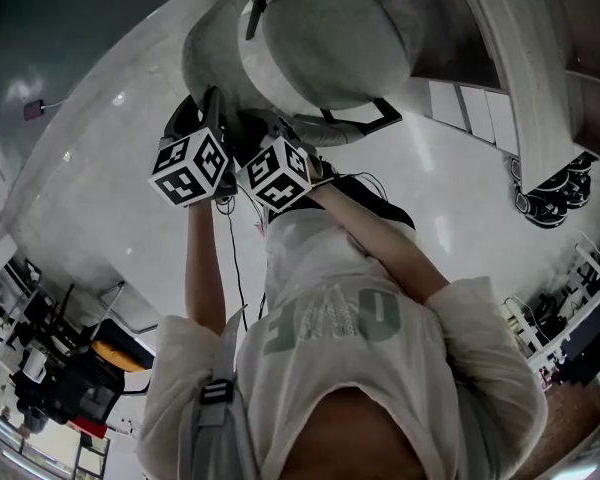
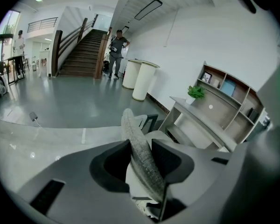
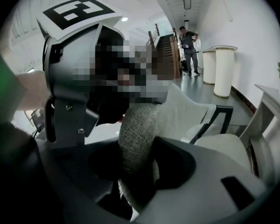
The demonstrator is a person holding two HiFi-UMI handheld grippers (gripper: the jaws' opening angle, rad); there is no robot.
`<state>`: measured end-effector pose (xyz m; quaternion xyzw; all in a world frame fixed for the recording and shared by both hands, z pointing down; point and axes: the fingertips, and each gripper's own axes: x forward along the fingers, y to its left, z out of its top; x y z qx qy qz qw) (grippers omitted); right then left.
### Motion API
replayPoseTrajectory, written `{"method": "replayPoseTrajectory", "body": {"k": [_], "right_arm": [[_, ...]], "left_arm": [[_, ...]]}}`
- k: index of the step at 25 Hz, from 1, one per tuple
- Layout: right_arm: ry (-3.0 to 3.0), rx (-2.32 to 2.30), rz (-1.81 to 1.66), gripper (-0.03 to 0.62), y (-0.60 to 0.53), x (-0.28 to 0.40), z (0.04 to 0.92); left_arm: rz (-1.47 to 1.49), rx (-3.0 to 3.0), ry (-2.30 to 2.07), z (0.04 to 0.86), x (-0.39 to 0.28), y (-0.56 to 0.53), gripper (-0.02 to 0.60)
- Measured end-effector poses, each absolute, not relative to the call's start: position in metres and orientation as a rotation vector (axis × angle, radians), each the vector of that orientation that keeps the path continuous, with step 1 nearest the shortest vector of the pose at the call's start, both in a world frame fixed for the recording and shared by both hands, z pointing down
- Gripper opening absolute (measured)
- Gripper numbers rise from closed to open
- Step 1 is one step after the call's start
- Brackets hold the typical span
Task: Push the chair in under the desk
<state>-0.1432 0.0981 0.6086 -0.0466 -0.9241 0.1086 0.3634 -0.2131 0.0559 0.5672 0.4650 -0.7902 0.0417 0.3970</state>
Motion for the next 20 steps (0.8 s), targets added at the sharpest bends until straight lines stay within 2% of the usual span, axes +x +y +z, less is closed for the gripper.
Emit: {"method": "replayPoseTrajectory", "body": {"k": [12, 20], "right_arm": [[-2.413, -0.062, 0.312, 0.169, 0.05, -0.131, 0.617], [-2.419, -0.02, 0.262, 0.16, 0.009, -0.117, 0.621]], "left_arm": [[0.205, 1.165, -1.984, 0.578, -0.202, 0.007, 0.146], [0.17, 1.23, -1.944, 0.581, -0.187, -0.032, 0.15]]}}
